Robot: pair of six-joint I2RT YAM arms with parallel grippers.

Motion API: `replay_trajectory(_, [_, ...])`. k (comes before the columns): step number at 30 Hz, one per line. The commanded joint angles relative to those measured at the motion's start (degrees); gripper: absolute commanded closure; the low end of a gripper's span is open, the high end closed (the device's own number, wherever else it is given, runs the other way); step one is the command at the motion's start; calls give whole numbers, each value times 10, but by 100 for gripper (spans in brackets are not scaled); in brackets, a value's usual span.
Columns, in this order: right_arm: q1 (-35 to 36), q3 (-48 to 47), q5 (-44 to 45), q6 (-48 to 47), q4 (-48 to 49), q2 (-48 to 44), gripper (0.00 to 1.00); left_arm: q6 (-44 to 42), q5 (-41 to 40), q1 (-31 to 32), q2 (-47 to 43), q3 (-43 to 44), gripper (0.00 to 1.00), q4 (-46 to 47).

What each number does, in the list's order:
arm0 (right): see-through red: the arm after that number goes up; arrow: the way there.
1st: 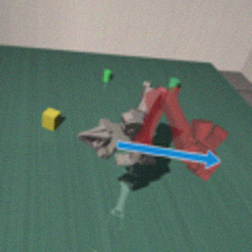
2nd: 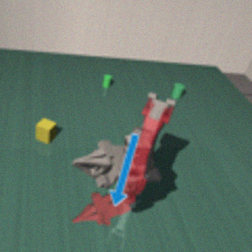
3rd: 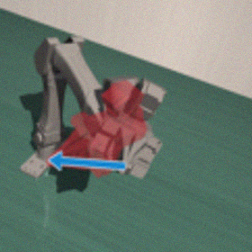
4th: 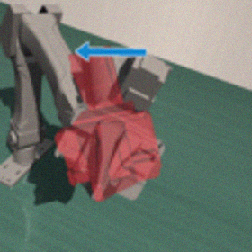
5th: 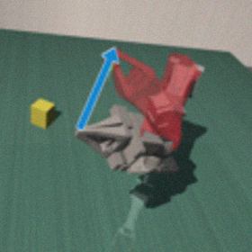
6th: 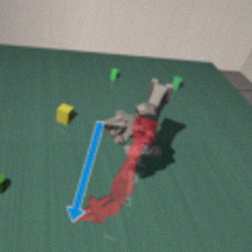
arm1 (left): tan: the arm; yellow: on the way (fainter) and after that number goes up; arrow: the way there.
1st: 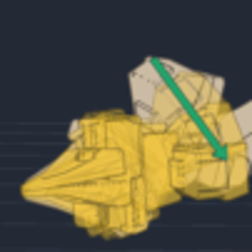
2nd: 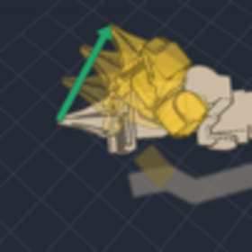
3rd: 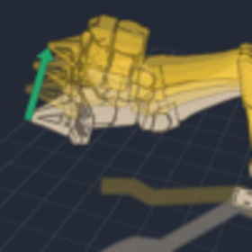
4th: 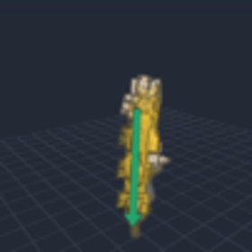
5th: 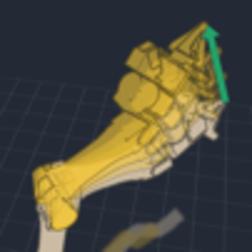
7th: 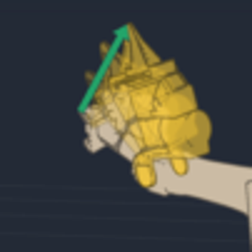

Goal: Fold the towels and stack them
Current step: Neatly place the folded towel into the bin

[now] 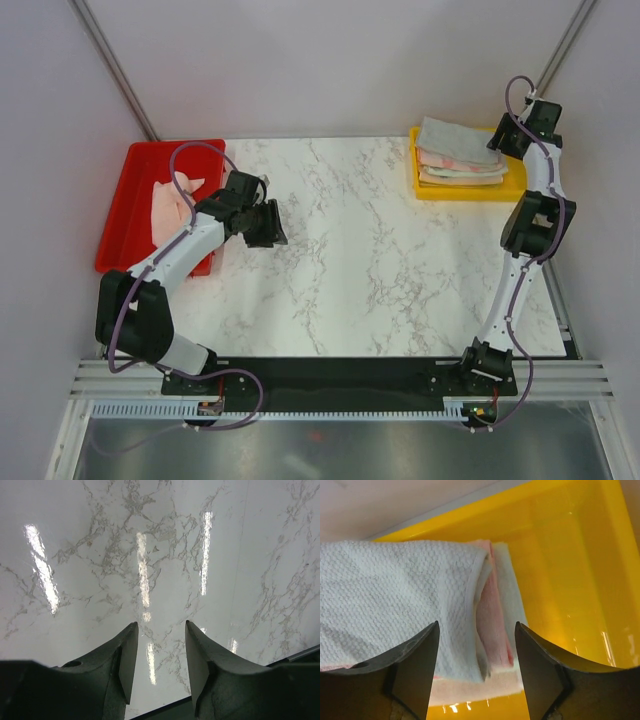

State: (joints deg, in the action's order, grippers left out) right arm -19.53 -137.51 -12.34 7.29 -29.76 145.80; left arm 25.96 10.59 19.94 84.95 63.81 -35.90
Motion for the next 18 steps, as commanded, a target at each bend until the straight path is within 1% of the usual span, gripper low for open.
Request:
replay_trajectory(1, [26,55,89,11,38,-108,30,-22,22,-3,-5,22,50,2])
replay_trajectory(2, [31,82,97,5,43,-120,30,-21,23,-3,-7,21,49,1])
replay_trajectory(5, [53,109,95,3,51,-150,32,-21,27,-2,-13,18,49,2])
replay_trajectory(7, [78,122,111,-6,62,-162,32,-21,31,-3,-16,18,48,2])
replay_trajectory(9, [111,152,120,-31,85,-174,32,-23,36,-3,-16,18,48,3])
replay_trajectory(10, [121,162,119,-42,117,-176,32,-23,37,-3,-16,20,48,3])
replay_trajectory(11, [144,181,120,-66,135,-176,32,-25,41,-2,-16,20,48,3])
replay_trajectory(12, [154,184,119,-68,147,-171,32,-25,41,-3,-16,20,48,3])
replay_trajectory(14, [176,172,120,-96,166,-146,32,-26,42,-2,-16,18,48,3])
replay_trajectory(18, [193,160,114,-129,208,-111,35,-26,45,-2,-13,19,48,3])
